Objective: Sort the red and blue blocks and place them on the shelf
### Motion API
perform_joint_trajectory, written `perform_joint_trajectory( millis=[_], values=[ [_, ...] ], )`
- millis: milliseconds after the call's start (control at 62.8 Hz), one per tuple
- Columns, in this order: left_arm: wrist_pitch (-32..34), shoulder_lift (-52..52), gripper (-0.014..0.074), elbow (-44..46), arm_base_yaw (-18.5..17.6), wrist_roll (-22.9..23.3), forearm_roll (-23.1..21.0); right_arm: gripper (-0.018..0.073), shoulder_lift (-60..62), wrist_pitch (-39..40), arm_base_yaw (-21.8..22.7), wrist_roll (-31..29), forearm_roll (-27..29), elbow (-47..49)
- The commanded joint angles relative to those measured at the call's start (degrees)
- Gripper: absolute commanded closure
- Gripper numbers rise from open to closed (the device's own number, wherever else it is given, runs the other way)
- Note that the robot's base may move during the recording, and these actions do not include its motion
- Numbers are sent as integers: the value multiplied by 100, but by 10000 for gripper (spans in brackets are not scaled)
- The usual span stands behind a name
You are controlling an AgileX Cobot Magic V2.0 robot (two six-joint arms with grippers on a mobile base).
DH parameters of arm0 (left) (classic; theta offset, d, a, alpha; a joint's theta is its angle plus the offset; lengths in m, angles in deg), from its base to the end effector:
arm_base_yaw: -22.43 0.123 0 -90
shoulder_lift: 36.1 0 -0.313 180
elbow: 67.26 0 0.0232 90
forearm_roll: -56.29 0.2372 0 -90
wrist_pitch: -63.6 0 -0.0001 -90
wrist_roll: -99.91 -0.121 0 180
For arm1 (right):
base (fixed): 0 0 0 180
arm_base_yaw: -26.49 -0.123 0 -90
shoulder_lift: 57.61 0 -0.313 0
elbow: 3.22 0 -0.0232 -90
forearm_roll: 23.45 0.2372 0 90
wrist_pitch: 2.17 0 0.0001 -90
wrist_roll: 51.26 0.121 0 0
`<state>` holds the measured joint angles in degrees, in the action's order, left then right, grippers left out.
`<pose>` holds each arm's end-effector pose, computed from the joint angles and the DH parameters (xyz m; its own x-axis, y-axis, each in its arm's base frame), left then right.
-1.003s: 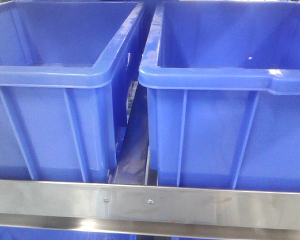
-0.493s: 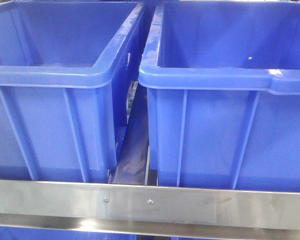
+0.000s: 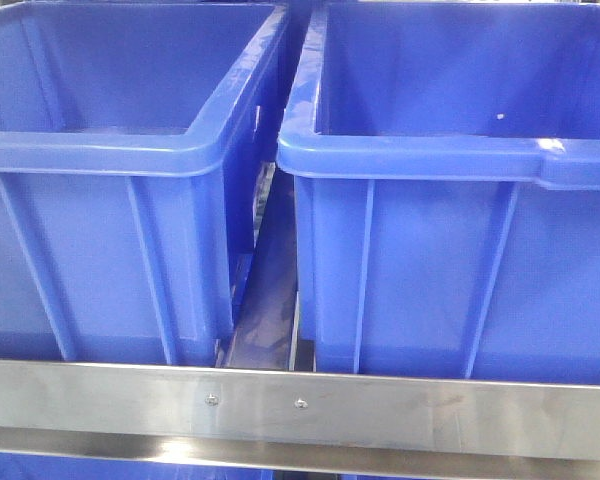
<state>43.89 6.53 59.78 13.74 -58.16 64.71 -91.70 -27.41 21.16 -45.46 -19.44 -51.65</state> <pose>0.1170 -0.0118 0.2836 -0.4327 -0.1782 -0.8837 0.0021 0.9801 -0.1987 0.0874 0.0118 0.3154 -0.3186 0.1347 -0.9383 -0.0699 0.9838 0.1650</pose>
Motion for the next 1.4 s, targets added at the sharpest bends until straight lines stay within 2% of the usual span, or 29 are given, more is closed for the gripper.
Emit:
perform_joint_trajectory(
  millis=[0, 541, 780, 1003, 1385],
  values=[
    [424, -20, 472, 164, -5, 7, -31, 510, 198, 558, 81, -52, -86, 46],
    [424, -20, 472, 164, -5, 7, -31, 510, 1983, 1128, 82, -52, -86, -2039],
    [424, -20, 472, 164, -5, 7, -31, 510, 2456, 1724, 82, -52, -86, -2718],
    [424, -20, 472, 164, -5, 7, -31, 510, 2802, 2190, 82, -52, -86, -3129],
    [424, -20, 472, 164, -5, 7, -31, 510, 2857, 2141, 82, -52, -86, -3129]
  ],
)
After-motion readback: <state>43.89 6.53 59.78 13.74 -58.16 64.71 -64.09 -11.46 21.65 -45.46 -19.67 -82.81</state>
